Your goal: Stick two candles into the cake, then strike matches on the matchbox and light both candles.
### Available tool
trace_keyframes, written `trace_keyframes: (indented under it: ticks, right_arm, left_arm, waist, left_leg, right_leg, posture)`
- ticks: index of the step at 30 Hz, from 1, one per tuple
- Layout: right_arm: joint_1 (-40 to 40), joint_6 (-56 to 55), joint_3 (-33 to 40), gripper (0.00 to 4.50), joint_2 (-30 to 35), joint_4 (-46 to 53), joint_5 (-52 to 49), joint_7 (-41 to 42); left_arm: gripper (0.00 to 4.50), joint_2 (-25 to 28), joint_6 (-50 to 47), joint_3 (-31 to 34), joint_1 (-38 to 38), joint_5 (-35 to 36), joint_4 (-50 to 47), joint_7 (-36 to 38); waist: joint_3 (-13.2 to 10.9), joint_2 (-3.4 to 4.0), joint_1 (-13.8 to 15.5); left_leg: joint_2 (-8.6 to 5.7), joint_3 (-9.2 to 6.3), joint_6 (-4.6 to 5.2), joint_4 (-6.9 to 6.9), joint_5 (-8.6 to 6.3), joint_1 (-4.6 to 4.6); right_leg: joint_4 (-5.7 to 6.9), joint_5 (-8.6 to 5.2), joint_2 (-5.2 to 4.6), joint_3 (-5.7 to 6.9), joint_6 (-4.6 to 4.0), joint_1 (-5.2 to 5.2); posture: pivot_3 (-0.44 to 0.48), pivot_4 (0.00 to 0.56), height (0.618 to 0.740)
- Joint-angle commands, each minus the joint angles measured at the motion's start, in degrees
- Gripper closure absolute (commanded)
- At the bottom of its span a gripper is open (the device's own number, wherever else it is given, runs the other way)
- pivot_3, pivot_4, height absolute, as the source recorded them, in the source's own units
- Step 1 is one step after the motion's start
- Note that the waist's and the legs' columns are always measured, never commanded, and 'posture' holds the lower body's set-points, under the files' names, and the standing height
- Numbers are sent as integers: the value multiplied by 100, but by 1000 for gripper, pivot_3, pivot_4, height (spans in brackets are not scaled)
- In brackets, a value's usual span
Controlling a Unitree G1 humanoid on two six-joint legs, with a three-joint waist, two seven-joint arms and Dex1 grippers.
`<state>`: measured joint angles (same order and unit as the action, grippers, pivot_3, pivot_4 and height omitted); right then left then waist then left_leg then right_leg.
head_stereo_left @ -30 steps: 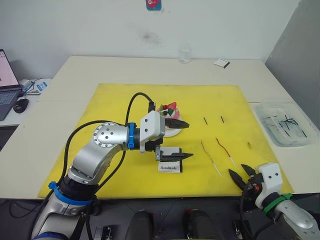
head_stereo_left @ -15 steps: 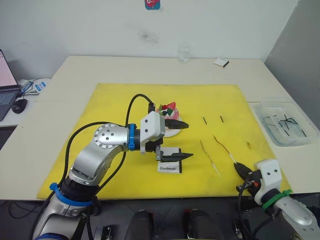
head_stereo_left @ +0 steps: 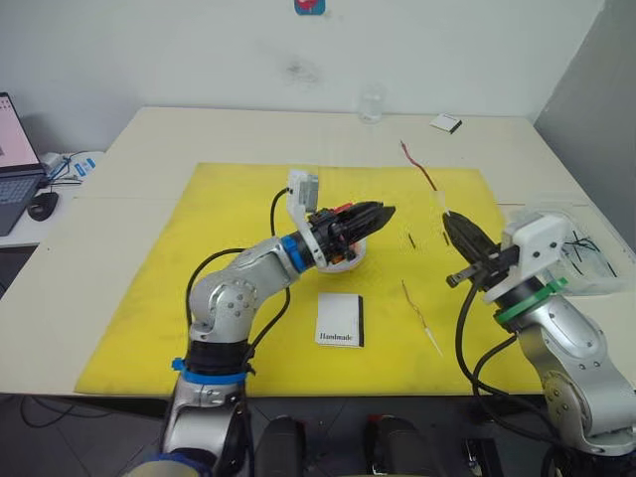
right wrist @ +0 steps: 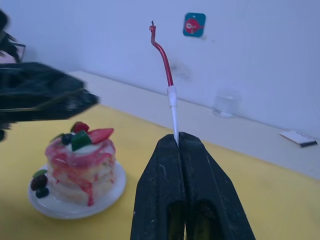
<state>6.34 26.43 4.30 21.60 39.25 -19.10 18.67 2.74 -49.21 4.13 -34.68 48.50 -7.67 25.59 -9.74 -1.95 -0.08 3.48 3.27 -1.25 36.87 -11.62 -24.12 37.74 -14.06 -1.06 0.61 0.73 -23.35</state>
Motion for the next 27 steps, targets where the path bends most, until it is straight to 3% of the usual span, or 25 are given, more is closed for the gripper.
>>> trace_keyframes:
  ticks: [1, 6, 17, 20, 24, 27]
  right_arm:
    - [114, -27, -146, 4500, -7, 202, 34, -10]
    - [253, 37, -356, 4500, -28, 294, 74, -71]
    - [271, 128, -381, 4500, -60, 373, 65, -100]
    - [219, 104, -406, 4500, -77, 358, 57, -79]
    - [143, 106, -407, 4500, -106, 368, 15, -65]
    - [155, 152, -487, 4500, -113, 380, 82, -96]
  left_arm:
    - [2539, -234, -114, 142, -197, 306, 78, -218]
    - [2539, -528, -58, 238, -364, 474, 302, -288]
    - [2539, -634, -49, 238, -412, 541, 329, -223]
    - [3115, -657, -20, 291, -417, 612, 319, -225]
    - [4383, -644, -110, 320, -376, 733, 247, -224]
    - [4479, -617, -164, 278, -341, 752, 192, -236]
  waist:
    - [0, 0, -1]
    - [-1, -1, -5]
    - [-2, -3, -4]
    - [-2, -3, -4]
    - [-2, -3, -4]
    - [-2, -3, -5]
  left_leg:
    - [0, 1, 0, 0, 0, 0]
    - [0, 1, 0, 2, 0, 2]
    - [-2, 0, -1, 1, -1, -9]
    - [-2, 0, -1, 2, -1, -10]
    - [-2, -1, -1, 2, -1, -10]
    - [-2, 0, -1, 2, -1, -11]
  right_leg:
    - [0, 0, 0, 0, 0, 0]
    - [3, 1, 2, 0, -1, -2]
    - [0, 0, 2, -1, -2, -7]
    - [0, 0, 2, 0, -2, -7]
    - [0, -1, 2, 0, -3, -8]
    - [-1, -1, 2, -1, -3, -9]
  posture:
    - [0, 150, 740]
    - [0, 150, 740]
    - [0, 150, 740]
    - [0, 150, 740]
    - [0, 150, 740]
    - [0, 150, 740]
